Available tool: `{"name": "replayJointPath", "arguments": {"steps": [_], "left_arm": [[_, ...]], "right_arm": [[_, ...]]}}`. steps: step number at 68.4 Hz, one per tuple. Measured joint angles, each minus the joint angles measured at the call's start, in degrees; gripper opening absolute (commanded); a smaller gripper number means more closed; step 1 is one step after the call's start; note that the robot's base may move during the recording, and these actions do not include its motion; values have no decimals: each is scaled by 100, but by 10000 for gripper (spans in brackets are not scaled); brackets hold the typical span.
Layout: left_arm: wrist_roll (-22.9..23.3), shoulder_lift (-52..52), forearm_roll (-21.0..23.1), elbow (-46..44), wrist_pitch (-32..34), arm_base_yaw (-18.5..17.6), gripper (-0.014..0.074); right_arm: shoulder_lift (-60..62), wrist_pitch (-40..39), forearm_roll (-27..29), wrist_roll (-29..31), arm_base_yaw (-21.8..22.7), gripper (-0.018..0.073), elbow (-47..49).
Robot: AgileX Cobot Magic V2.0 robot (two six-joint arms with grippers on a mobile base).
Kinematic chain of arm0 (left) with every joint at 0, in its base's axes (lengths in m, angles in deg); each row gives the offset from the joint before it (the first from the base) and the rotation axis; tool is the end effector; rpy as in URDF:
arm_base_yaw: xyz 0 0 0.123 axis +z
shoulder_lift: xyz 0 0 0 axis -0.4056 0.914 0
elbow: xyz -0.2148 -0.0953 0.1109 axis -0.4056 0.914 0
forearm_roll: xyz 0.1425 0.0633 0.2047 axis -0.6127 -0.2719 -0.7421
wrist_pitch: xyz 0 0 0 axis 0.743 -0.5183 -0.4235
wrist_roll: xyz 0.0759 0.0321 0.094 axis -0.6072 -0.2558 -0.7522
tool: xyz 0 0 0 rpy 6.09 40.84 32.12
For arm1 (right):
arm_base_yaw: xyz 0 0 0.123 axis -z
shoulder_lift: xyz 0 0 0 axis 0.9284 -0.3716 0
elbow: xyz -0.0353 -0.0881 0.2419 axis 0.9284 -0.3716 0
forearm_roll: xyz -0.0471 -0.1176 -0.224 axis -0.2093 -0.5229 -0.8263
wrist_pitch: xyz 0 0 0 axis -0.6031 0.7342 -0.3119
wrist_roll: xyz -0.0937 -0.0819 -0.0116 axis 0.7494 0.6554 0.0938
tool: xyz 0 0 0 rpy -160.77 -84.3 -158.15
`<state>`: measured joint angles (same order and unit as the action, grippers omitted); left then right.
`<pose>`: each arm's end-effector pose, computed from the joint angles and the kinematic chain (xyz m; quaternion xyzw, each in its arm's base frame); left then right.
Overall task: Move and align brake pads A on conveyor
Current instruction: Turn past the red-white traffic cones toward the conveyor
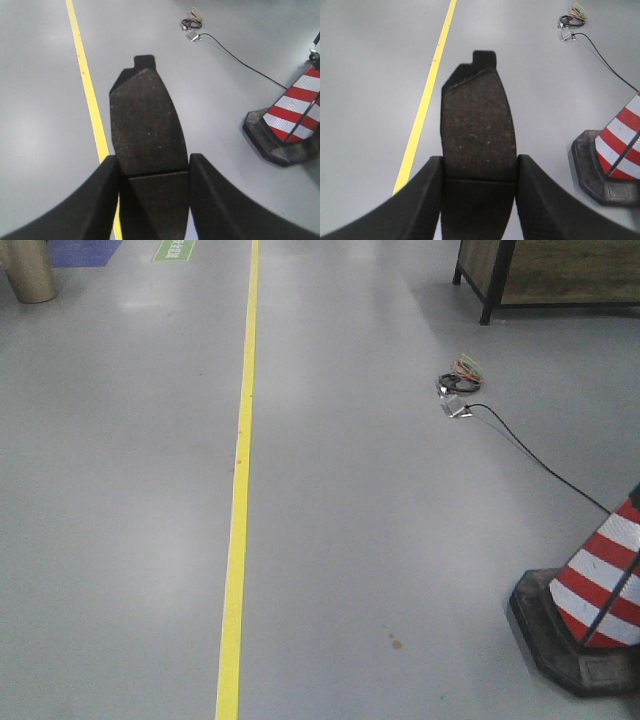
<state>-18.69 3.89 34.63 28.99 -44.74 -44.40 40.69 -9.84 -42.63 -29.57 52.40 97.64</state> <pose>0.1194 -0.0371 0.2772 0.0569 0.8572 -0.1159 0.4985 0.1200 0.0196 0.2645 -0.0406 0.8664 0.0499 0.4952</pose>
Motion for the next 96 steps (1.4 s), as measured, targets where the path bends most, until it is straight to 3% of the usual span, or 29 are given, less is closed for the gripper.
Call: {"name": "replayJointPath", "arguments": {"steps": [96], "left_arm": [[0, 0, -4, 0, -4, 0, -7]], "right_arm": [[0, 0, 0, 0, 0, -5, 0]]}}
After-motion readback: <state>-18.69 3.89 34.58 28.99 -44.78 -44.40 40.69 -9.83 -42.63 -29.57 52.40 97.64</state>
